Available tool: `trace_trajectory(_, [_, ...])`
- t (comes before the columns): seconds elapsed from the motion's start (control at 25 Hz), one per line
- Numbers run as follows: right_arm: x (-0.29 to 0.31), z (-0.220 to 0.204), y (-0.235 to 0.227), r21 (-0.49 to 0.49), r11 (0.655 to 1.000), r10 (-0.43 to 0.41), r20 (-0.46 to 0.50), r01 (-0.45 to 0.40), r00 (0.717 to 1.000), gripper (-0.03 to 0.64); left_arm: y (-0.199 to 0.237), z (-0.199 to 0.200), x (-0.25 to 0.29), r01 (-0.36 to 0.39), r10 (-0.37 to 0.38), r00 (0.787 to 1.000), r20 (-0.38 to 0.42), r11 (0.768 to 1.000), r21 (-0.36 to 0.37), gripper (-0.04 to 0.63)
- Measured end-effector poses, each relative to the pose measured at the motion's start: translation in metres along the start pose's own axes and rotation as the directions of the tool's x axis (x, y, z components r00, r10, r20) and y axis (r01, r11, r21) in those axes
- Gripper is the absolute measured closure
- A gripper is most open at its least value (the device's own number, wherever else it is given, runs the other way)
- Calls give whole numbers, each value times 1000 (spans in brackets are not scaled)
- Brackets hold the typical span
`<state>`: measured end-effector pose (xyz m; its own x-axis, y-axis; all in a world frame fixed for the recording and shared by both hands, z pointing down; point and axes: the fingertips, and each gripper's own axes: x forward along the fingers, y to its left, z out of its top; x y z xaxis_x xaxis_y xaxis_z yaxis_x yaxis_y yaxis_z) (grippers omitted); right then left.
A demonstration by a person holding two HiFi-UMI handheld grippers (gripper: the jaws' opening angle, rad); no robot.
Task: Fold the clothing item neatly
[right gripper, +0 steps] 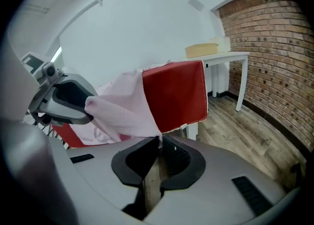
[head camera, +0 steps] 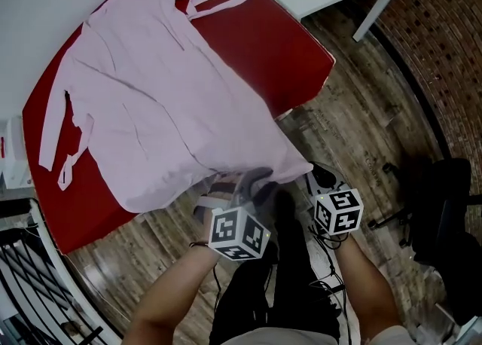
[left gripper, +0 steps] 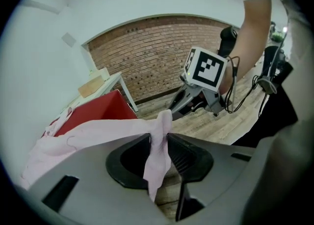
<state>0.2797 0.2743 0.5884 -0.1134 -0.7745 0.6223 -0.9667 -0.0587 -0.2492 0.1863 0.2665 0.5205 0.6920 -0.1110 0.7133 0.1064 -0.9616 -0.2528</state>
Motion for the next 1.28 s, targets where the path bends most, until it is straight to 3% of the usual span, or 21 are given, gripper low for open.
trace_trajectory(0.16, [8,-8,-4,59,998,-24,-12,25,1000,580,-5,-16,-9,3,-1,1000,16,996,-92,485])
trace_trajectory(0.28, [15,-24,-19,65,992,-105,-71,110,992,580,-6,-37,-18,-8,9,1000,4,987,-163,483])
trace_trajectory(0.4, [13,-48,-40,93,979,-169,-138,182,976,580,-8,-59,-27,-20,17,1000,-14,973,-230,483])
trace_trajectory(0.6, [-1,-55,-50,89,975,-187,-144,201,972,578,-3,-82,-46,-49,49,999,-8,942,-331,483])
trace_trajectory(0.8, [-10,-26,-41,46,981,-183,-87,188,979,578,11,-91,-71,-80,97,995,20,907,-414,483])
trace_trajectory(1.08, [-23,49,11,-67,993,-97,16,98,995,578,40,-96,-126,-108,190,977,99,834,-541,485])
trace_trajectory(1.28, [-20,105,47,-132,990,-32,77,42,996,578,67,-98,-165,-144,250,961,116,815,-561,486])
